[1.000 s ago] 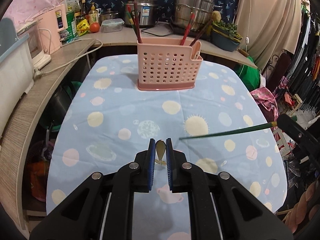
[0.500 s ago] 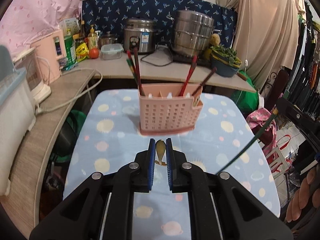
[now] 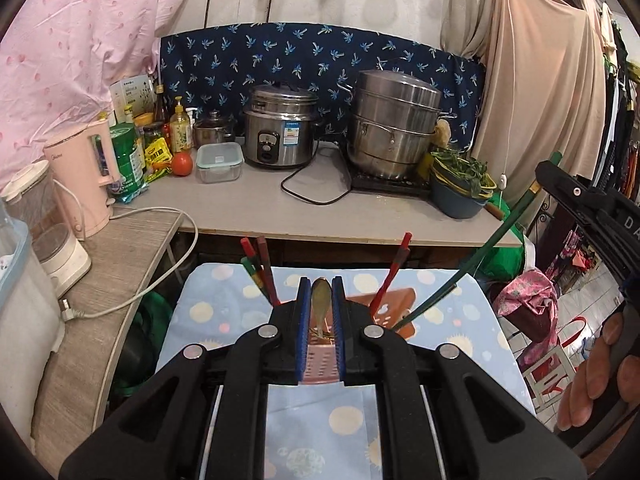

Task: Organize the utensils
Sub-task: 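Lift the green chopstick and gold spoon with both tools over the pink basket, then lower the chopstick and spoon into the basket and open both tools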

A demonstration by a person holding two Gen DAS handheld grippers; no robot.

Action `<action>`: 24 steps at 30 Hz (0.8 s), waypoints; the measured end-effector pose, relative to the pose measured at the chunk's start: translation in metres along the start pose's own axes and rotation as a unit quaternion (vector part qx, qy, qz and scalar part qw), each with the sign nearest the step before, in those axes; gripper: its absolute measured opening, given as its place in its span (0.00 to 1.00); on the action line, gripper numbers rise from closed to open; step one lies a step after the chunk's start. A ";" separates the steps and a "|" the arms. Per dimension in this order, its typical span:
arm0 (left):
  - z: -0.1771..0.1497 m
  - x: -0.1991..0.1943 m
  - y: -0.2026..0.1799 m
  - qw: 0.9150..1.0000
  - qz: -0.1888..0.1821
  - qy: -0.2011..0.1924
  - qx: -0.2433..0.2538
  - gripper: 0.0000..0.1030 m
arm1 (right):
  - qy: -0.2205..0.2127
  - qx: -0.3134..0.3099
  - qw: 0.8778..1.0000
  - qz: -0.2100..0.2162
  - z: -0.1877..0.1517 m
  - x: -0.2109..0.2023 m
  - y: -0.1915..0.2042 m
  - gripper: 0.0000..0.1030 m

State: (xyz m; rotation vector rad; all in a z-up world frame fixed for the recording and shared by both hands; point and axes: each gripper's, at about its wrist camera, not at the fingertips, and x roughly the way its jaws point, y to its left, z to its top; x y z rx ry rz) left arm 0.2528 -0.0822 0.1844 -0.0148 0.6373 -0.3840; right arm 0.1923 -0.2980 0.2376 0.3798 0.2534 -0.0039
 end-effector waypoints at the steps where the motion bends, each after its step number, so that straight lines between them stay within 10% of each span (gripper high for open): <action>1: 0.000 0.005 0.001 1.000 0.001 0.003 -0.002 0.10 | 0.002 -0.001 1.000 -0.002 0.000 0.007 -0.001 0.07; 24: 0.011 0.050 0.014 1.000 0.020 0.014 -0.010 0.01 | 0.060 -0.007 0.998 -0.014 -0.039 0.075 -0.012 0.07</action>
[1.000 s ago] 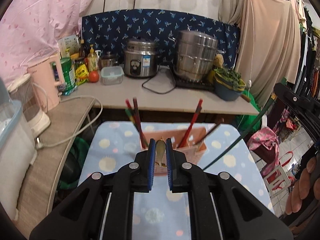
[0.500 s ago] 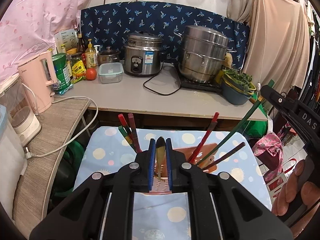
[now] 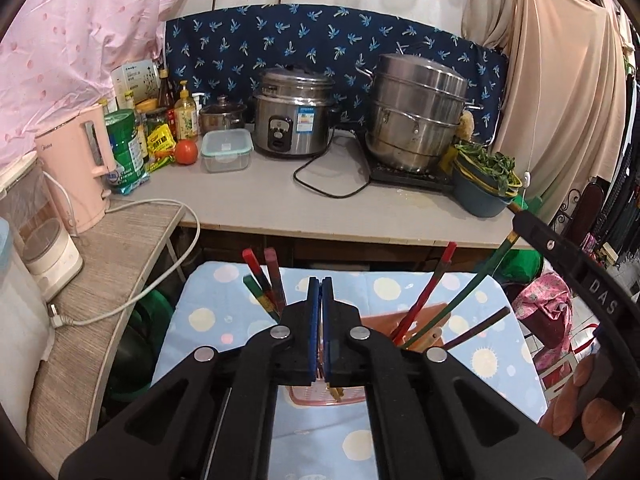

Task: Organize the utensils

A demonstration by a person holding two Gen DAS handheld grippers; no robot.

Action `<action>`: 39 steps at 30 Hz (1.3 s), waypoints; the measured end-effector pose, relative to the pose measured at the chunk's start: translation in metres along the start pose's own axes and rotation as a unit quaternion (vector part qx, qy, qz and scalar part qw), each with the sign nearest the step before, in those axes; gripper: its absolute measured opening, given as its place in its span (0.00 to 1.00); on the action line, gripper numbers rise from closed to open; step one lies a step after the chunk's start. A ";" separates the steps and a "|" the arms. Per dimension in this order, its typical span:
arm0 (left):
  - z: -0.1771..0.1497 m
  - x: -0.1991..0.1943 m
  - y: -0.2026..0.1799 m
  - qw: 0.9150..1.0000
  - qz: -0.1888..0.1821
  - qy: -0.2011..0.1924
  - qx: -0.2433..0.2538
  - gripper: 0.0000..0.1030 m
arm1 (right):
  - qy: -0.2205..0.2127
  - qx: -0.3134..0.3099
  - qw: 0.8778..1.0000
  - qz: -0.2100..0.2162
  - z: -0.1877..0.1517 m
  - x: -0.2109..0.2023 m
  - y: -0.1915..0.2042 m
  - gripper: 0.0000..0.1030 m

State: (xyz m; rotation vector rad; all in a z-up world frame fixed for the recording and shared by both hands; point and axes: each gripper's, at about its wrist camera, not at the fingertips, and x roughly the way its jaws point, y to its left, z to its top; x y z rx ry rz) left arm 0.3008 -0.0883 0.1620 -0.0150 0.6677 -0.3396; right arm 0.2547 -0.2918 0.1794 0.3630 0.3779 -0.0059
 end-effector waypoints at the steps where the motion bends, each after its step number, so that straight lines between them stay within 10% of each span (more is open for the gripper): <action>1: 0.003 -0.001 0.000 1.000 0.000 -0.003 -0.001 0.01 | -0.001 0.000 1.000 0.001 0.001 0.000 0.000 0.07; 20: -0.001 0.029 0.002 1.000 0.023 0.009 -0.005 0.02 | 0.022 -0.001 1.000 -0.017 -0.016 0.016 -0.011 0.12; 39: -0.040 -0.008 -0.006 0.998 0.061 0.005 0.006 0.35 | 0.049 -0.023 0.998 -0.020 -0.057 -0.027 -0.002 0.20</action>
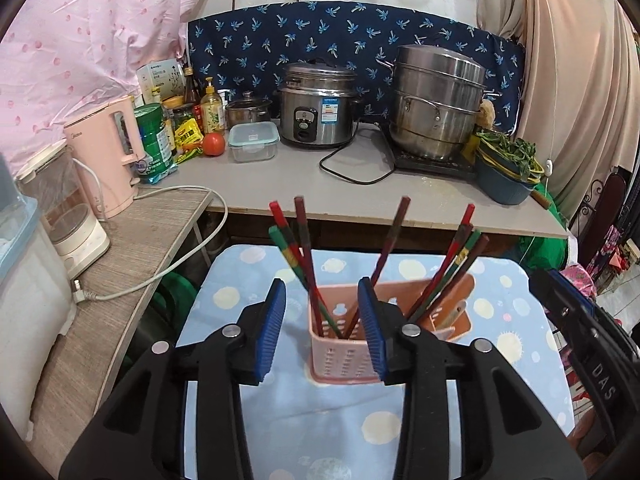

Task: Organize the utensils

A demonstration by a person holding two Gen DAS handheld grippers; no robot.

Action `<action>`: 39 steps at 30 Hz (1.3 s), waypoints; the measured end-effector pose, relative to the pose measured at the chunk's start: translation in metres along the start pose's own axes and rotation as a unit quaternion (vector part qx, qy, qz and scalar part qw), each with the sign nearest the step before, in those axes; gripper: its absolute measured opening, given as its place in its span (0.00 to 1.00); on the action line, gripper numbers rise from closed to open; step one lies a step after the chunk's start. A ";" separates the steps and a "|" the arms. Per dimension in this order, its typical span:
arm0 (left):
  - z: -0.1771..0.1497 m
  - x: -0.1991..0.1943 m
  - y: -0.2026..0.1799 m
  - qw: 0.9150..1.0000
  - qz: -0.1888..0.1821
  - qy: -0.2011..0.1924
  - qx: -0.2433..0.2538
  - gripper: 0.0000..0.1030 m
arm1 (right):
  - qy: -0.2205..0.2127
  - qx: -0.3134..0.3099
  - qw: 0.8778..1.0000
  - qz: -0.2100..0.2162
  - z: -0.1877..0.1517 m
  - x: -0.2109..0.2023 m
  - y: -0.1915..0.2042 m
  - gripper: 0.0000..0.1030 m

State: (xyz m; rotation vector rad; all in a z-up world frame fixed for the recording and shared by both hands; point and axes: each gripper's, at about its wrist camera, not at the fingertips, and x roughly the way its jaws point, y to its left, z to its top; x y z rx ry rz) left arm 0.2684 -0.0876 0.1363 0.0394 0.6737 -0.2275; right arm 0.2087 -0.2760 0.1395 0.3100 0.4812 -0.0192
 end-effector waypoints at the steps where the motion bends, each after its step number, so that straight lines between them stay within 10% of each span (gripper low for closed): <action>1: -0.003 -0.002 -0.001 1.000 0.003 0.001 0.002 0.35 | 0.005 0.000 1.000 0.001 -0.005 -0.003 0.001 0.20; 39: -0.118 -0.050 -0.002 0.998 0.056 0.031 0.023 0.73 | 0.086 -0.065 0.993 -0.056 -0.122 -0.066 0.017 0.50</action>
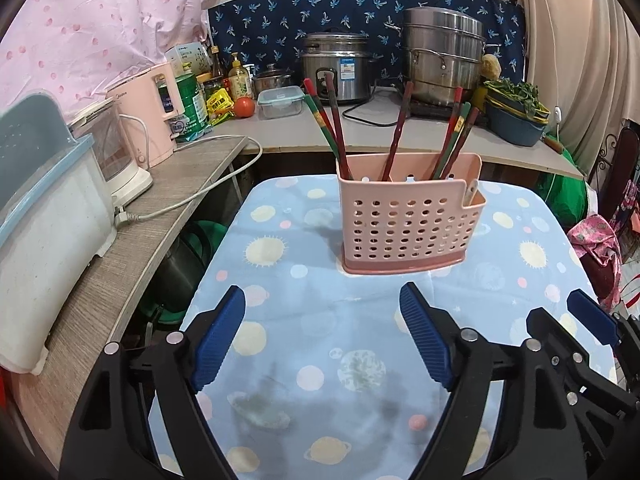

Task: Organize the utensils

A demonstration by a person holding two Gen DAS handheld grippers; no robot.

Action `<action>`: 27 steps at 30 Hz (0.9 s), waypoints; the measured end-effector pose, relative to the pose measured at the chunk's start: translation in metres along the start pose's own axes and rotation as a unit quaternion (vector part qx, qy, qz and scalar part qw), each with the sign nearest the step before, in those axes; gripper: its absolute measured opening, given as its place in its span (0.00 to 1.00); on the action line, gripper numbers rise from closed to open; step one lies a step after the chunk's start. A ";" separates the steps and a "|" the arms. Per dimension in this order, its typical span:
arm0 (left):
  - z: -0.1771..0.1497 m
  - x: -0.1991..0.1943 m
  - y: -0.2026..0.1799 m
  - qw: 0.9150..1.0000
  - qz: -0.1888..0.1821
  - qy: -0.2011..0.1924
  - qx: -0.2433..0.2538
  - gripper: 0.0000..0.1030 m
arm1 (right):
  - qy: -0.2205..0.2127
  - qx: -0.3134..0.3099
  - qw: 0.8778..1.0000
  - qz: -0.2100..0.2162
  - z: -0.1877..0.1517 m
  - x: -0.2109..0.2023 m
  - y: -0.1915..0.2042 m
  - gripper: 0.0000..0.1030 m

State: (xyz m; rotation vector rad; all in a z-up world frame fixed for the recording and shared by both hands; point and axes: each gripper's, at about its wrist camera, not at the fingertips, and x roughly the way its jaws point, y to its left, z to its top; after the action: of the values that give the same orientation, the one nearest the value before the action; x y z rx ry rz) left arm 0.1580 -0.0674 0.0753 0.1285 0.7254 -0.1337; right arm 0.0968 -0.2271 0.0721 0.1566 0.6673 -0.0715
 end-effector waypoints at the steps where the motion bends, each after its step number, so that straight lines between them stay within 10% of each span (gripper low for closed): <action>1: -0.002 0.000 0.000 1.000 0.001 0.003 0.001 0.74 | 0.002 -0.001 1.000 -0.002 -0.002 0.000 0.001 0.50; 27: -0.035 0.007 -0.001 0.999 0.027 0.035 0.004 0.93 | 0.013 0.011 0.999 -0.028 -0.032 -0.004 -0.010 0.94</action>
State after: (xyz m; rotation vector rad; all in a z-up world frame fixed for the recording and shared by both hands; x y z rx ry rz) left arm 0.1406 -0.0628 0.0445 0.1613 0.7911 -0.0803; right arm 0.0730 -0.2320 0.0489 0.1596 0.6974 -0.1297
